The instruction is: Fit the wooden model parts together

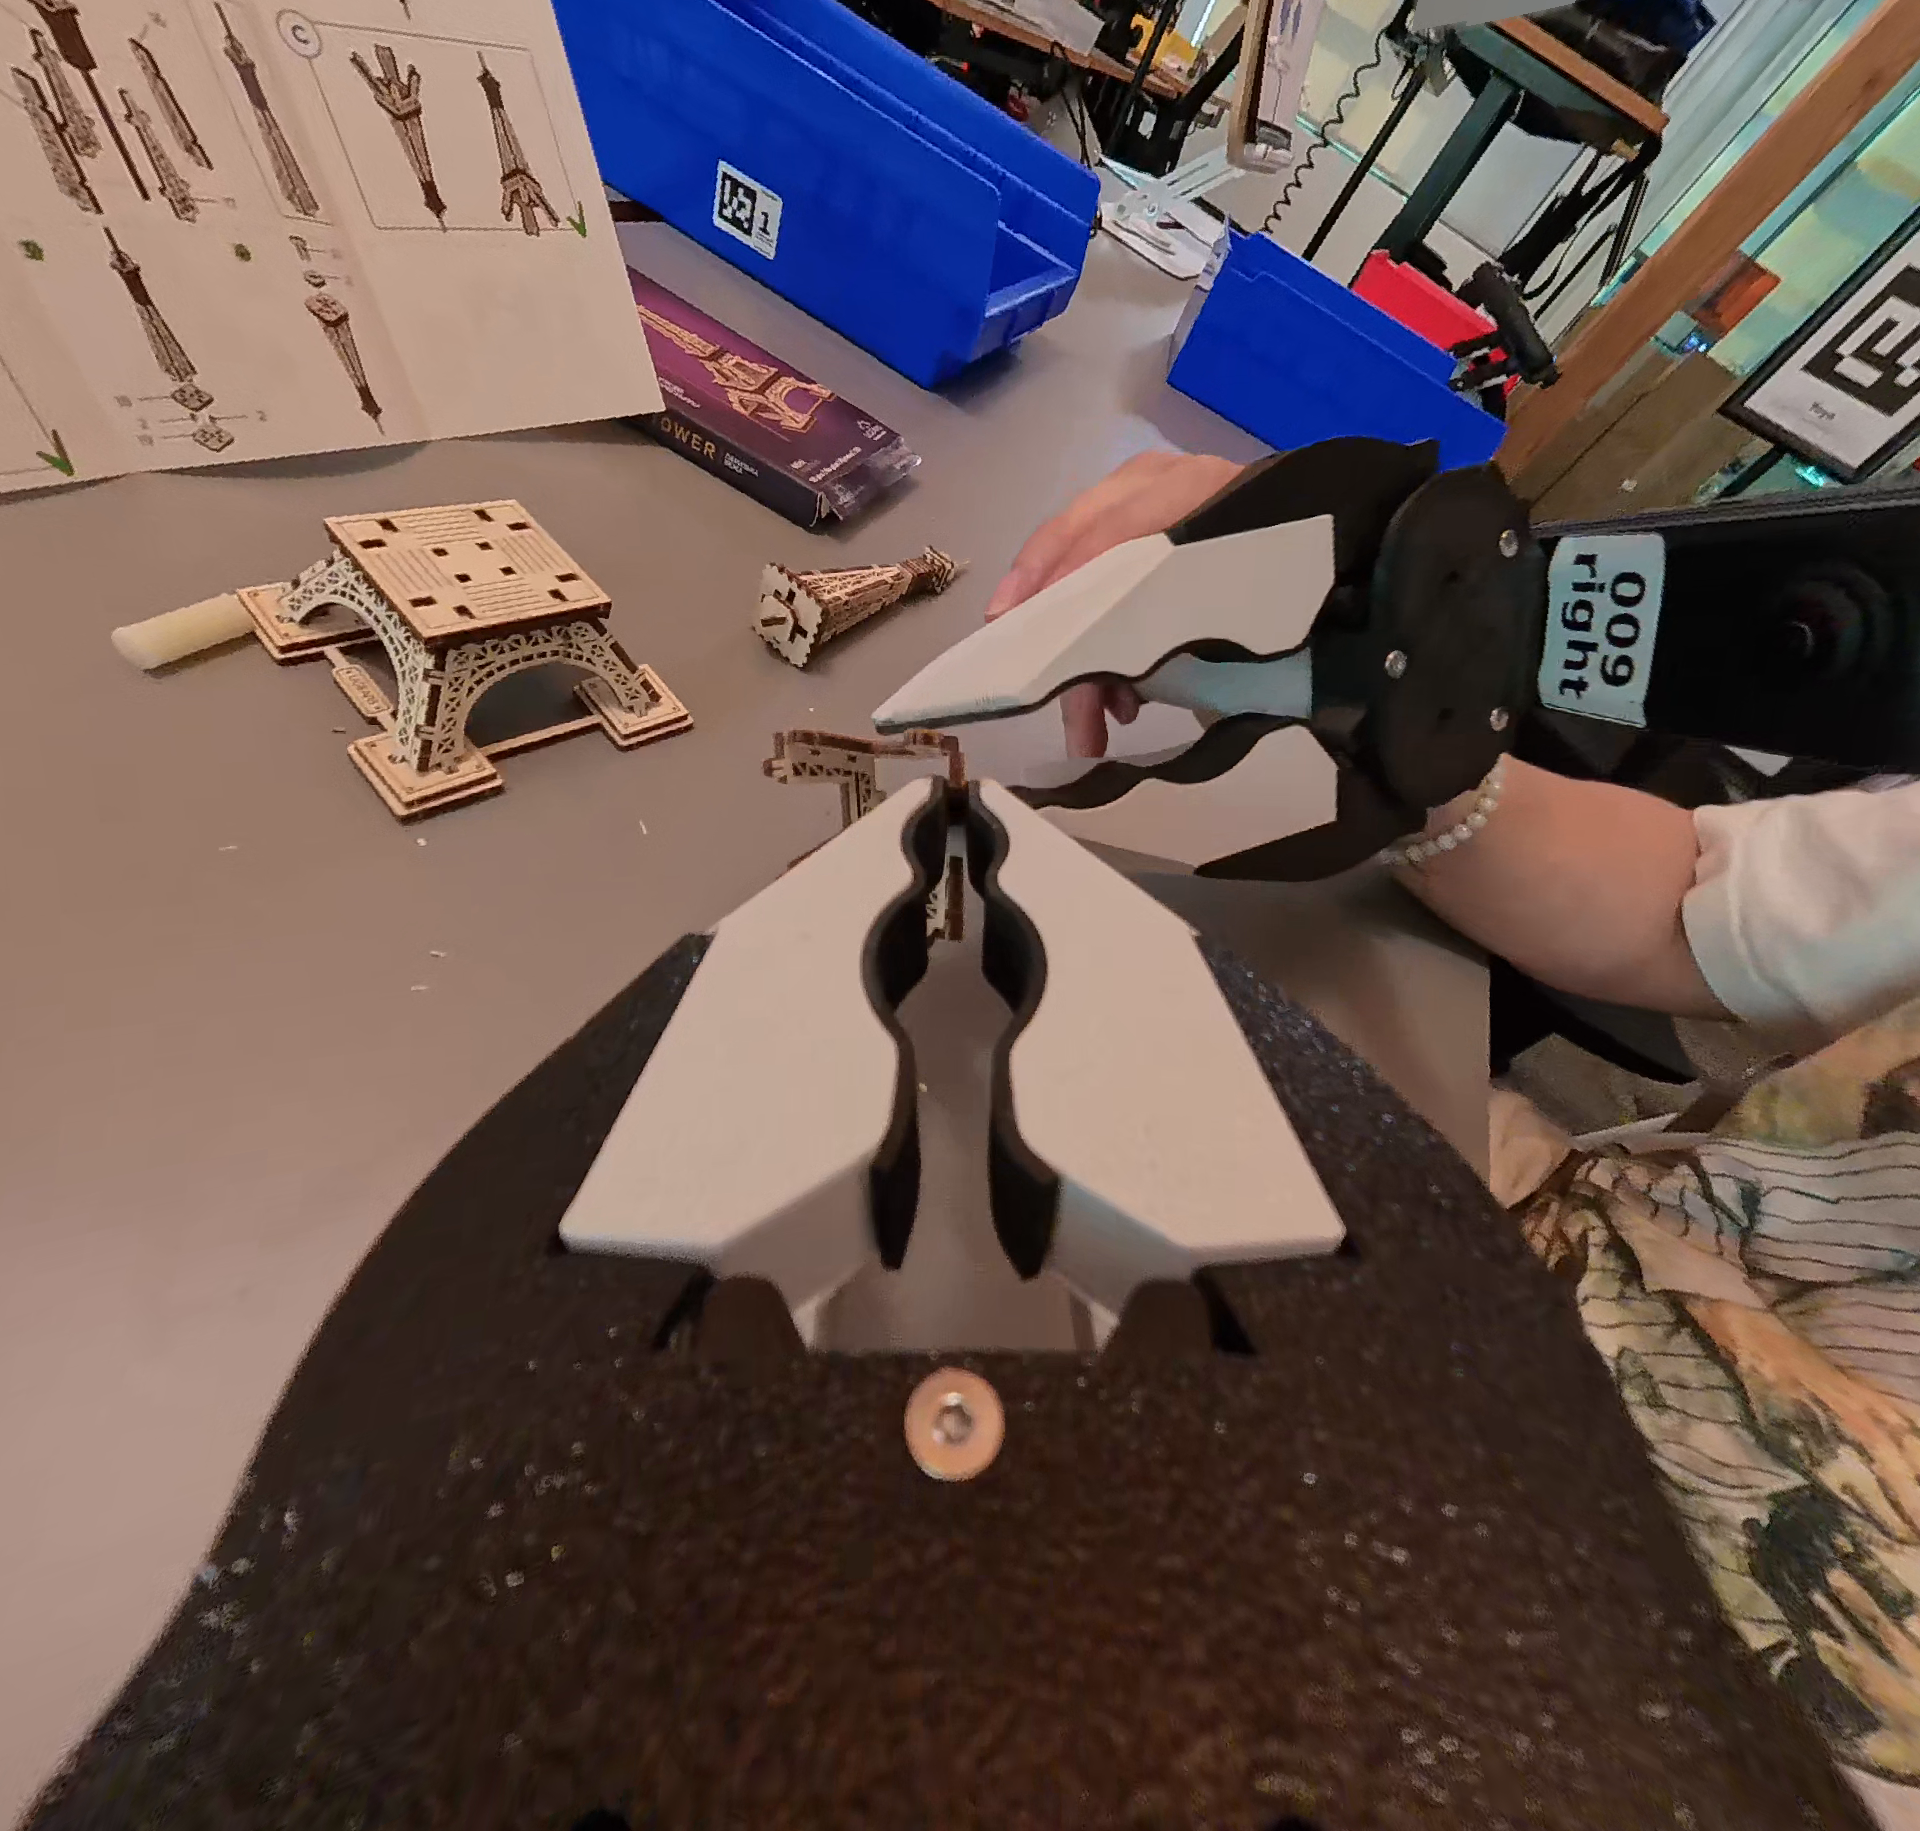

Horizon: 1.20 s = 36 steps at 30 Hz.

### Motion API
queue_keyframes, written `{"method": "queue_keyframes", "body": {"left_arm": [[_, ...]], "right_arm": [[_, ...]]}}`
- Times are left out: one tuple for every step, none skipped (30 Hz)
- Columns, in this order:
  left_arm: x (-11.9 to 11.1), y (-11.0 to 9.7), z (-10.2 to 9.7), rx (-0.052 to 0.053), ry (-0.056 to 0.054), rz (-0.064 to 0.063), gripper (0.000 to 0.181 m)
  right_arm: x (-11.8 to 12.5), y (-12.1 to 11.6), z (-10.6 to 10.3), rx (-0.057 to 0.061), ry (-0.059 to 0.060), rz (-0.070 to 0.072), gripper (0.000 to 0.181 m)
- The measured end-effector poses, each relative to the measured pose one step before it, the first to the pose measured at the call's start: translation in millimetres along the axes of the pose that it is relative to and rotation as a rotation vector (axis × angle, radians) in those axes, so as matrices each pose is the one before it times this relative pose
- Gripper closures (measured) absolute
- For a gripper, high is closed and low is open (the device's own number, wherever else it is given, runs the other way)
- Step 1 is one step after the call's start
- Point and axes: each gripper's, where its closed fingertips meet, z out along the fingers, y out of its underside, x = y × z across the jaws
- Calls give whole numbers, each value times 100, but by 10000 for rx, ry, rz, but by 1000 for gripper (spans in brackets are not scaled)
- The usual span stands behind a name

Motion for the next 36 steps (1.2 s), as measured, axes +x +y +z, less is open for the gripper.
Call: {"method": "queue_keyframes", "body": {"left_arm": [[-26, -50, 16, 56, 7, -63, 181], [-17, -58, -1, 54, 7, -53, 181], [-28, 8, 0, 10, -1, -41, 181], [-40, 55, 5, -23, -13, -17, 181], [-55, 40, 13, -12, -21, -12, 181], [-19, -22, 7, 29, -14, -28, 181], [-11, -45, 4, 48, 0, -48, 181], [-1, -17, 21, 26, 6, -64, 181], [-2, -49, 35, 56, 5, -72, 181], [-7, -79, 46, 78, -7, -59, 181], [-48, 10, 57, 33, -36, -11, 181], [-72, 18, 45, 19, -42, 6, 181], [-29, -5, 26, 33, -8, -21, 181], [1, -43, 8, 44, 35, -60, 181], [57, -123, -9, 91, 79, -96, 181], [83, -207, -51, 148, 103, -121, 181], [89, -173, -43, 121, 100, -113, 181], [62, -119, -33, 83, 69, -71, 181], [24, -88, -8, 69, 29, -19, 181], [-20, -11, 28, 17, -32, 37, 181], [-84, 96, 44, -46, -77, 61, 181], [-87, 133, 53, -67, -70, 57, 181], [-77, 84, 35, -35, -38, 11, 181], [-45, 63, 23, -7, -5, -34, 181], [-23, -2, 25, 35, 20, -46, 181], [5, -29, 7, 44, 33, -52, 181], [-1, 14, 19, 5, 30, -54, 181], [-8, 66, 8, -34, 19, -29, 181], [-32, 71, 6, -48, 8, -21, 181], [-53, 73, 2, -42, -1, -19, 181], [-56, 62, -2, -23, -2, -15, 181], [-40, 13, -10, 10, 6, -20, 181], [-18, 22, 7, 8, 7, -23, 181], [-21, 45, 7, -17, 3, -16, 181], [-25, 42, 11, -22, 1, -3, 181], [-39, 20, -2, -9, -15, -12, 181]], "right_arm": [[44, 28, 23, 39, 4, 174, 167], [32, -25, 6, 59, 42, 38, 168], [-3, 4, 32, 26, 34, 12, 168], [-62, 45, 40, -9, -22, 30, 168], [-47, 50, 42, -26, -33, 50, 168], [7, 23, 23, -16, 1, 52, 168], [44, -6, 2, 11, 32, 31, 168], [3, 14, -2, -9, -18, 26, 169], [47, 12, -20, -14, 10, -22, 169], [93, 18, -14, -12, 63, -48, 169], [21, 85, 17, -58, -5, -5, 169], [-21, 110, 35, -54, -33, 48, 169], [17, 41, 30, 13, 2, 75, 169], [39, 2, -2, 60, 19, 62, 169], [103, -64, -46, 85, 64, 50, 169], [181, -148, -55, 112, 118, 34, 169], [130, -149, -50, 69, 67, 60, 169], [79, -84, -19, 14, 7, 87, 169], [76, -40, -13, 7, 27, 84, 169], [27, 20, 6, -33, 19, 36, 169], [-63, 119, 40, -82, -20, -50, 169], [-86, 135, 49, -72, -25, -108, 169], [-69, 100, 42, -37, -8, -67, 169], [-52, 71, 30, -39, -14, -7, 169], [4, 38, 24, -35, 5, -10, 169], [36, -5, -4, -22, 26, -26, 169], [-4, 14, 4, -34, -3, -36, 169], [-46, 43, 4, -35, -30, -51, 169], [-71, 44, 27, -29, -33, -39, 169], [-69, 53, 47, -40, -31, -12, 170], [-63, 55, 53, -42, -17, -10, 170], [-11, 20, 37, -27, 17, -29, 170], [-13, 8, 28, -32, 18, -54, 170], [-29, 36, 18, -47, -18, -31, 170], [-48, 36, 10, -27, -29, 1, 170], [-34, 29, 35, -15, -22, 60, 170]]}}
